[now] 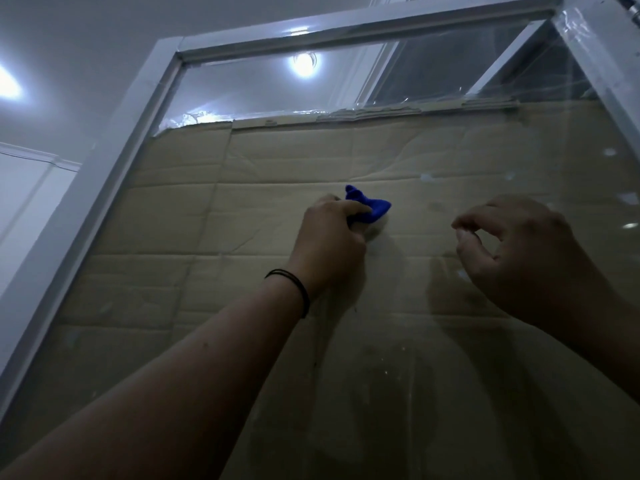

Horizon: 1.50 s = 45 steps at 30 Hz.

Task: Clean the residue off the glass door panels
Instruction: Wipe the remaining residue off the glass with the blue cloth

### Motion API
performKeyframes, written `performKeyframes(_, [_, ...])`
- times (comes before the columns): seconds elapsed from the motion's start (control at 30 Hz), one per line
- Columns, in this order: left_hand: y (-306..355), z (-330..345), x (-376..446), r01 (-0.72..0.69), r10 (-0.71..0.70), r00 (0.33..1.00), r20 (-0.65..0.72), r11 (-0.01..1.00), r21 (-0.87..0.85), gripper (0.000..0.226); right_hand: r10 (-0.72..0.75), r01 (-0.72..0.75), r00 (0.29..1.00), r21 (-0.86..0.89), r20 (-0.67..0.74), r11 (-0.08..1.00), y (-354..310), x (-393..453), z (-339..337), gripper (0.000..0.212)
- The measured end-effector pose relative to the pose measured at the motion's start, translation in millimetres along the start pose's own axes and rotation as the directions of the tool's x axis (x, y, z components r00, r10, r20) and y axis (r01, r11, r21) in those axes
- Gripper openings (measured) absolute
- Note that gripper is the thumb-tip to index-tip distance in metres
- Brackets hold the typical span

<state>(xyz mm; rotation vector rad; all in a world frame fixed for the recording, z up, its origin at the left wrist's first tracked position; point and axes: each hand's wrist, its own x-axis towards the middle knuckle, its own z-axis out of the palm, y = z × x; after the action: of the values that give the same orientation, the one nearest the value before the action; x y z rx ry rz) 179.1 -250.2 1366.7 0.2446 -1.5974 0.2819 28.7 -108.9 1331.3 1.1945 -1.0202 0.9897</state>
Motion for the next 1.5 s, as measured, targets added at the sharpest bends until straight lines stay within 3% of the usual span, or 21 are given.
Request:
performKeyframes(0.07, [-6.9, -13.3, 1.8, -0.001, 0.0, 0.999, -0.041, 0.999, -0.032, 0.03, -0.002, 0.002, 1.0, -0.002, 0.007, 1.0, -1.7, 2.1, 0.2, 0.02])
performKeyframes(0.17, [-31.8, -40.9, 6.4, 0.048, -0.062, 0.965, -0.256, 0.997, -0.061, 0.027, -0.017, 0.017, 1.0, -0.017, 0.007, 1.0, -6.6, 7.2, -0.3, 0.017])
performKeyframes(0.23, [-52.7, -55.4, 10.2, 0.108, -0.114, 0.94, -0.321, 0.993, -0.037, 0.028, -0.019, 0.019, 1.0, -0.019, -0.001, 1.0, -11.6, 10.1, 2.2, 0.018])
performKeyframes(0.33, [-76.3, -64.3, 13.7, 0.154, -0.138, 0.947, -0.288, 0.988, 0.032, 0.03, -0.028, 0.029, 1.0, -0.03, 0.011, 0.999, -22.7, 13.5, 11.8, 0.021])
performKeyframes(0.5, [-84.3, -58.6, 13.7, 0.067, -0.037, 0.971, -0.235, 0.991, 0.118, 0.029, -0.047, 0.048, 0.999, -0.034, 0.015, 0.998, -39.9, 14.4, 26.6, 0.018])
performKeyframes(0.83, [-83.3, -57.8, 10.2, 0.073, -0.038, 0.966, -0.256, 0.989, 0.129, 0.031, -0.01, 0.009, 1.0, -0.065, -0.004, 0.998, -35.8, 5.5, 29.7, 0.017])
performKeyframes(1.13, [-19.9, -7.6, -14.2, -0.012, 0.025, 0.979, -0.204, 0.998, 0.063, 0.029, -0.001, -0.002, 0.999, -0.053, -0.044, 0.999, -8.0, 7.2, 9.0, 0.031])
performKeyframes(1.3, [20.5, 20.9, -25.6, -0.132, 0.133, 0.987, -0.087, 0.991, 0.025, 0.024, -0.016, 0.015, 0.999, -0.029, -0.032, 0.999, 9.6, 1.9, -1.8, 0.021])
performKeyframes(1.5, [-0.5, -12.6, -13.4, -0.038, 0.053, 0.956, -0.289, 0.998, 0.057, 0.029, -0.043, 0.043, 0.999, -0.009, -0.017, 0.999, 28.0, -0.6, -24.0, 0.023])
